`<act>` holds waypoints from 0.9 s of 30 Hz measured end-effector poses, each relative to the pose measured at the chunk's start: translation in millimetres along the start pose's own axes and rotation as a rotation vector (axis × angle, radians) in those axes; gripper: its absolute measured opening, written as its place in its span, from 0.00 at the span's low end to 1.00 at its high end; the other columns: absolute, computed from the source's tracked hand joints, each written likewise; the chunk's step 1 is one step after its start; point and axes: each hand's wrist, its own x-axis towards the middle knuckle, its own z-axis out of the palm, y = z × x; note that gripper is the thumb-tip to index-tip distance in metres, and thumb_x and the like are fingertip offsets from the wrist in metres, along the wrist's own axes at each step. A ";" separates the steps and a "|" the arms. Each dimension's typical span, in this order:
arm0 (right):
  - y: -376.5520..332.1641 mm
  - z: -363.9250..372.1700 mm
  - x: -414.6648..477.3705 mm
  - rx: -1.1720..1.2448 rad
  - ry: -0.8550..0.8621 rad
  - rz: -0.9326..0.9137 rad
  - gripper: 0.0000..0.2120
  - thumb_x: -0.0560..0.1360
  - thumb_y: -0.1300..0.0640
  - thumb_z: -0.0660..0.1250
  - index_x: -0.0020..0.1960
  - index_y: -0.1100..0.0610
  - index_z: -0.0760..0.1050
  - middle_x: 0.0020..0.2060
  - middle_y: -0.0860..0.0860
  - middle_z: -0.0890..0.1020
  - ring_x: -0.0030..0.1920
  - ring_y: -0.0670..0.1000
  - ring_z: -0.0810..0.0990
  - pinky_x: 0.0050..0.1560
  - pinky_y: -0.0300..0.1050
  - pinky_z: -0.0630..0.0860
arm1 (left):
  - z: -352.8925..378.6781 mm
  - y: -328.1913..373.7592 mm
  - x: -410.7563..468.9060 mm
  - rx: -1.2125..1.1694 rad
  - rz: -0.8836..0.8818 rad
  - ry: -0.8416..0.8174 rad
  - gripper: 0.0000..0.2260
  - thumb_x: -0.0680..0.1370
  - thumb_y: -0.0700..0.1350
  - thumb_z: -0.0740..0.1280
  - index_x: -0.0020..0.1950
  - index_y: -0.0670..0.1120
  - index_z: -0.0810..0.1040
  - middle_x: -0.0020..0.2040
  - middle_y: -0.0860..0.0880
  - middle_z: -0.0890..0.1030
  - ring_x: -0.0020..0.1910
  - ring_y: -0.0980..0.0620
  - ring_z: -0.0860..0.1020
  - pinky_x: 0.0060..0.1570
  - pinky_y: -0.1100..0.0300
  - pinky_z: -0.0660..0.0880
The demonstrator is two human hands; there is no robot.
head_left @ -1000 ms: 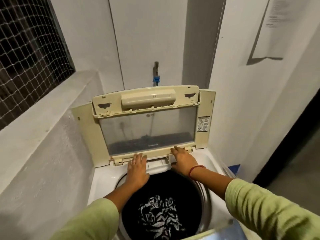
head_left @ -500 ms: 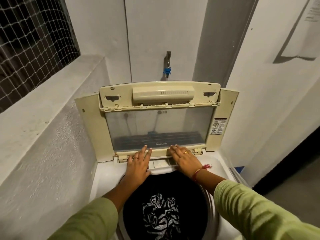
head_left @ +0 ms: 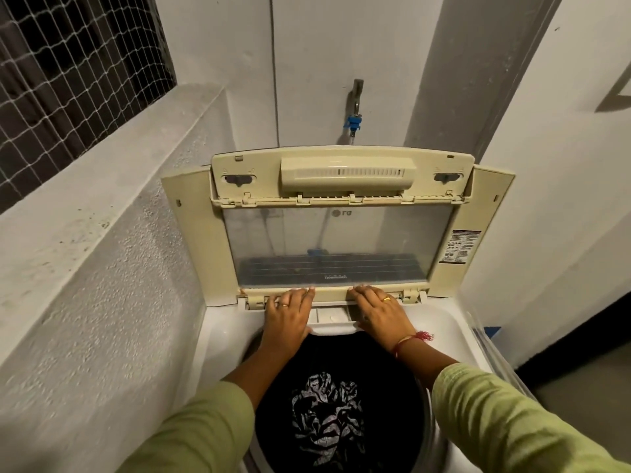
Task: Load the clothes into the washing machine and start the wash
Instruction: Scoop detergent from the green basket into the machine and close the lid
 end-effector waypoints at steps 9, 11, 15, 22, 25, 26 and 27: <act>-1.8 7.5 8.3 -0.103 0.073 0.023 0.29 0.56 0.49 0.79 0.54 0.52 0.74 0.46 0.49 0.80 0.43 0.52 0.81 0.40 0.45 0.79 | 8.6 4.6 6.0 0.054 -0.062 0.074 0.38 0.51 0.58 0.80 0.59 0.49 0.79 0.50 0.48 0.81 0.45 0.49 0.80 0.54 0.43 0.74; -2.5 12.0 10.8 -0.111 0.101 0.033 0.28 0.56 0.50 0.79 0.52 0.52 0.72 0.43 0.50 0.80 0.40 0.52 0.80 0.38 0.44 0.78 | 10.7 6.1 7.7 0.055 -0.076 0.090 0.37 0.50 0.58 0.81 0.58 0.50 0.80 0.49 0.48 0.81 0.44 0.49 0.80 0.57 0.44 0.70; -1.0 15.0 13.5 -0.136 0.167 0.014 0.29 0.54 0.49 0.79 0.50 0.52 0.71 0.41 0.49 0.79 0.38 0.52 0.79 0.37 0.45 0.77 | 18.3 1.9 9.6 0.007 -0.045 0.116 0.41 0.49 0.59 0.81 0.60 0.49 0.75 0.49 0.48 0.81 0.44 0.49 0.81 0.54 0.46 0.76; 2.8 18.1 16.1 -0.161 0.221 -0.036 0.31 0.54 0.49 0.80 0.51 0.51 0.67 0.40 0.48 0.79 0.37 0.50 0.78 0.38 0.45 0.78 | 24.5 -3.7 11.6 -0.036 -0.014 0.138 0.44 0.49 0.61 0.80 0.60 0.50 0.68 0.49 0.50 0.82 0.44 0.51 0.81 0.52 0.49 0.76; 2.8 19.1 16.7 -0.165 0.213 -0.036 0.31 0.54 0.51 0.80 0.50 0.51 0.66 0.39 0.48 0.79 0.36 0.50 0.78 0.38 0.44 0.77 | 25.6 -3.0 11.7 -0.063 -0.015 0.132 0.45 0.48 0.61 0.80 0.60 0.50 0.68 0.49 0.50 0.82 0.43 0.51 0.81 0.50 0.50 0.77; 2.7 19.1 16.5 -0.162 0.210 -0.037 0.31 0.54 0.51 0.80 0.50 0.51 0.66 0.39 0.48 0.79 0.36 0.50 0.78 0.37 0.44 0.77 | 25.7 -2.8 11.5 -0.068 -0.015 0.133 0.45 0.48 0.61 0.80 0.60 0.50 0.69 0.49 0.50 0.82 0.43 0.51 0.81 0.50 0.50 0.78; 2.9 18.6 16.4 -0.160 0.208 -0.038 0.31 0.53 0.51 0.80 0.49 0.50 0.66 0.39 0.48 0.79 0.36 0.50 0.77 0.37 0.44 0.77 | 25.2 -2.8 12.0 -0.072 -0.018 0.129 0.45 0.48 0.61 0.80 0.60 0.50 0.69 0.48 0.50 0.82 0.43 0.51 0.80 0.50 0.50 0.77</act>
